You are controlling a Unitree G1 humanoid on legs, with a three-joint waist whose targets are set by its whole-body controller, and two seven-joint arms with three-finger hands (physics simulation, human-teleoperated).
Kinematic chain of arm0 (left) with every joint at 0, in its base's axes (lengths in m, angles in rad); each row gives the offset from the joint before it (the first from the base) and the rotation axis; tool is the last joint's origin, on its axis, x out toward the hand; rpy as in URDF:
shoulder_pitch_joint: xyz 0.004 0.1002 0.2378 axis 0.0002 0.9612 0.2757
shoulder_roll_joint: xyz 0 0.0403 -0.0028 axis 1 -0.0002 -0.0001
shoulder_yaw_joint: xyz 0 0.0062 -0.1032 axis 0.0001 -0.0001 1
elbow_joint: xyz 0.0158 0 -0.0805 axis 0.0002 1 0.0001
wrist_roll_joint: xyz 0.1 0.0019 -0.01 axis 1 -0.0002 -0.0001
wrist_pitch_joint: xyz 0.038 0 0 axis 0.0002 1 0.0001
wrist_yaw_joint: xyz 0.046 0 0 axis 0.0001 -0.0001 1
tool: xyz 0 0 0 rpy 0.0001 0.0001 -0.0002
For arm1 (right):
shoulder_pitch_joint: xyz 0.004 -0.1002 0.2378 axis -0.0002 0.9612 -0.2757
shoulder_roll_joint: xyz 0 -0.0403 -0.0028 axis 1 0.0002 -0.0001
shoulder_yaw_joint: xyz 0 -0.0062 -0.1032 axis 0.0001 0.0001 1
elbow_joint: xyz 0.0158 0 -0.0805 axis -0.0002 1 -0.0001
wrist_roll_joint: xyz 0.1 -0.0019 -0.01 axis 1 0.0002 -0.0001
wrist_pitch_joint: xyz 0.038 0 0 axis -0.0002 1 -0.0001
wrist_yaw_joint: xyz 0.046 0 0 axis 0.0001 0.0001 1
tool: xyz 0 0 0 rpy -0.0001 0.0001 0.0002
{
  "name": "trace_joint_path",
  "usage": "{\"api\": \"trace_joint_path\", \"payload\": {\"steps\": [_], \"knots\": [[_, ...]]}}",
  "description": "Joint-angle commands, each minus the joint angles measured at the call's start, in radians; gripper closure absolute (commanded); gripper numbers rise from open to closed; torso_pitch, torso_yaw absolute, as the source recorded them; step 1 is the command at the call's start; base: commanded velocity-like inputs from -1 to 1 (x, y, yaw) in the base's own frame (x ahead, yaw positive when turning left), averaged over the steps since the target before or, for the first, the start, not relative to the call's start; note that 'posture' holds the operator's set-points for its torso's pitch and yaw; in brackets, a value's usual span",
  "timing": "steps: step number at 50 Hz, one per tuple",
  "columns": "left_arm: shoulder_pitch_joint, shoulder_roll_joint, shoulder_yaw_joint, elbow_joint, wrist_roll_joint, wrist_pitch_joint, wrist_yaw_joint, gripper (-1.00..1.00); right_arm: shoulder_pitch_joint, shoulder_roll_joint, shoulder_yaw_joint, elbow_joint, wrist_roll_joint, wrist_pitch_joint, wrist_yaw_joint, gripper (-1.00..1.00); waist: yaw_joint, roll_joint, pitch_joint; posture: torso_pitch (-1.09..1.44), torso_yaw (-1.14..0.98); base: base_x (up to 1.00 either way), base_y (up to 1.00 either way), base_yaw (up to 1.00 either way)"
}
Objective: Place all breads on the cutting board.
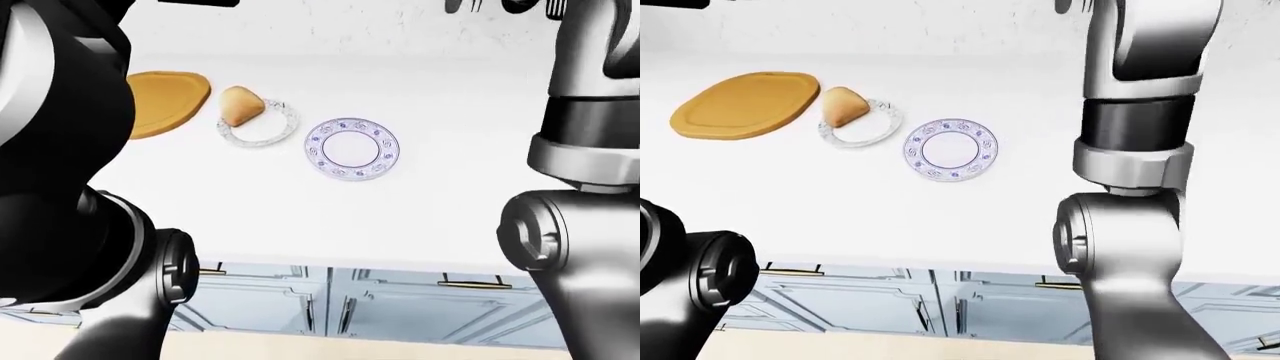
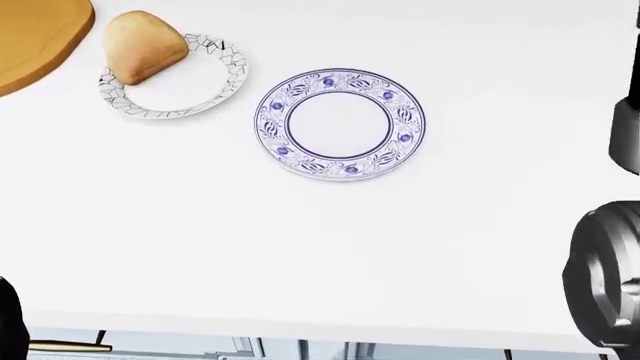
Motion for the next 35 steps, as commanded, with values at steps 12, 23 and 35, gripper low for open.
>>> {"api": "trace_joint_path", "payload": {"steps": [12, 23, 35], "knots": [[-0.026, 0.010, 0.002, -0.005, 0.008, -0.029, 0.002, -1.00, 0.072, -0.039, -0.012, -0.293, 0.083, 0.146, -0.058, 1.00, 0.001, -0.002, -0.057, 0.00, 0.00, 0.00, 0.10, 0.00], [-0.029, 0.004, -0.002, -0.011, 0.015, -0.022, 0.000, -1.00, 0.117, -0.046, -0.019, -0.400, 0.114, 0.201, -0.078, 1.00, -0.012, 0.036, -0.054, 0.00, 0.00, 0.00, 0.22, 0.00], [-0.029, 0.001, -0.003, -0.010, 0.025, -0.023, -0.010, -1.00, 0.140, -0.046, -0.017, -0.423, 0.124, 0.207, -0.089, 1.00, -0.002, -0.052, -0.061, 0.00, 0.00, 0.00, 0.21, 0.00]]}}
